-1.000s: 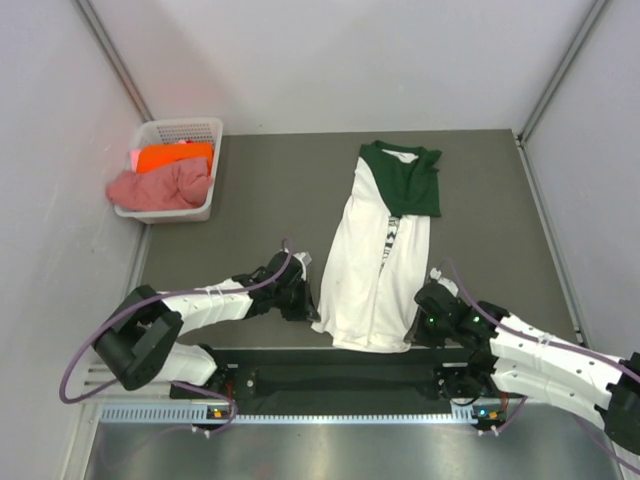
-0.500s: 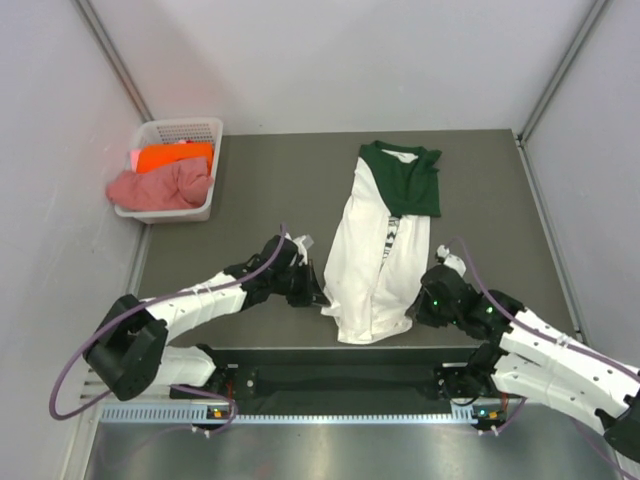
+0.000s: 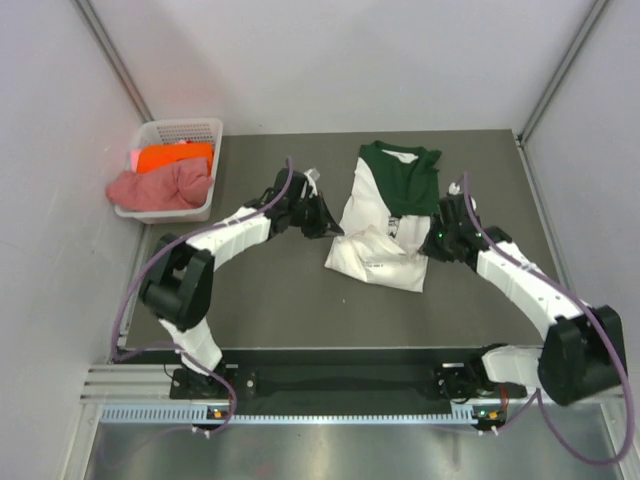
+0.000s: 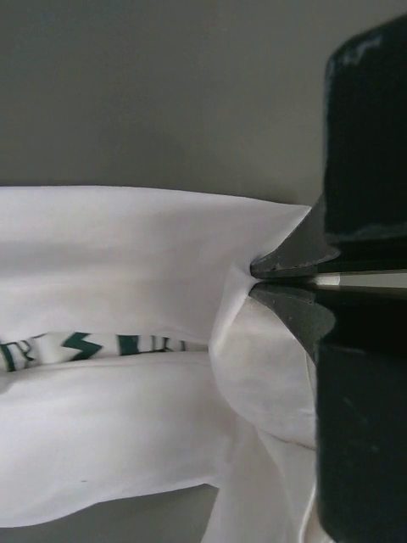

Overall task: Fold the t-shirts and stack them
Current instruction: Fold the tshirt

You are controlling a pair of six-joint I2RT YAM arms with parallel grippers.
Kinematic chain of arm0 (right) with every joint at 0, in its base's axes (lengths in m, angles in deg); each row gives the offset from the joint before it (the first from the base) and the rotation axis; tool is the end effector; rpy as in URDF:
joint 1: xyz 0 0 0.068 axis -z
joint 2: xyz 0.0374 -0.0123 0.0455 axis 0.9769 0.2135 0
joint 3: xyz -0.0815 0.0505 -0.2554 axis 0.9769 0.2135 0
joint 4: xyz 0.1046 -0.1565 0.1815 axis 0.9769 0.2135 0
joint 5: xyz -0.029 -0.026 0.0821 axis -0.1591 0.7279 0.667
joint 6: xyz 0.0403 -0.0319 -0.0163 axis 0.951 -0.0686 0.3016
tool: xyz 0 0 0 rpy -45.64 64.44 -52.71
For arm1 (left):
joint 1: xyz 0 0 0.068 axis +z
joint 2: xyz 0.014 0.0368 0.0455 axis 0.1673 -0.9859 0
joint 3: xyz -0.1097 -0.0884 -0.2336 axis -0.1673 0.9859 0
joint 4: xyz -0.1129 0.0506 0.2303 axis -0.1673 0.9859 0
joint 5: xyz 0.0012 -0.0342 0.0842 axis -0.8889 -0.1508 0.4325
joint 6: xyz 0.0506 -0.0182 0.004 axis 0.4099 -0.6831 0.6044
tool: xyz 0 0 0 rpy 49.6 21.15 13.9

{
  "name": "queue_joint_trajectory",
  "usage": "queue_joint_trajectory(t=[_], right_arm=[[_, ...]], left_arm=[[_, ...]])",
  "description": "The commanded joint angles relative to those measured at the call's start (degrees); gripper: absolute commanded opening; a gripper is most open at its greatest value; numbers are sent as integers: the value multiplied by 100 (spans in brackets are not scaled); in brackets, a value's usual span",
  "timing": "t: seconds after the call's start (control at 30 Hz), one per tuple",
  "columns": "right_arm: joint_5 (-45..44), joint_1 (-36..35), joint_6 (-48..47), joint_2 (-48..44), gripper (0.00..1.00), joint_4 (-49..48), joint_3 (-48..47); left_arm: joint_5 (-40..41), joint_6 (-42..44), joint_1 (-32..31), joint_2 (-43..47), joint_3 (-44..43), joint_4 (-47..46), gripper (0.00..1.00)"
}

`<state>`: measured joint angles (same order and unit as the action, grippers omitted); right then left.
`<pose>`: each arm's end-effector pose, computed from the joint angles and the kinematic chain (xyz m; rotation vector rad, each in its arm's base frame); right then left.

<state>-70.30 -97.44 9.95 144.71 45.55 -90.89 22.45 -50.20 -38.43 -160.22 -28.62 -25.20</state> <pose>0.2318 0.0806 0.2409 0.3980 2.4596 0.3346 0.3220 -0.1945 0.2279 -0.0869 2.5038 -1.1126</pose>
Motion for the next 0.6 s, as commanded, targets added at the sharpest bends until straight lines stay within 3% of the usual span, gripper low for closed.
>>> queue_joint_trajectory(t=[0.0,0.27,0.57], right_arm=[[418,385,-522,602,0,-579,-503],[902,1124,-698,1843,0,-695,-1583],[1077,1555,-645,2766,1,-879,-2419]], left_arm=[[-188,57,111,-720,-826,35,0],[-276,-93,304,-2005,-2515,140,0],[-390,-251,524,-2876,-3640,27,0]])
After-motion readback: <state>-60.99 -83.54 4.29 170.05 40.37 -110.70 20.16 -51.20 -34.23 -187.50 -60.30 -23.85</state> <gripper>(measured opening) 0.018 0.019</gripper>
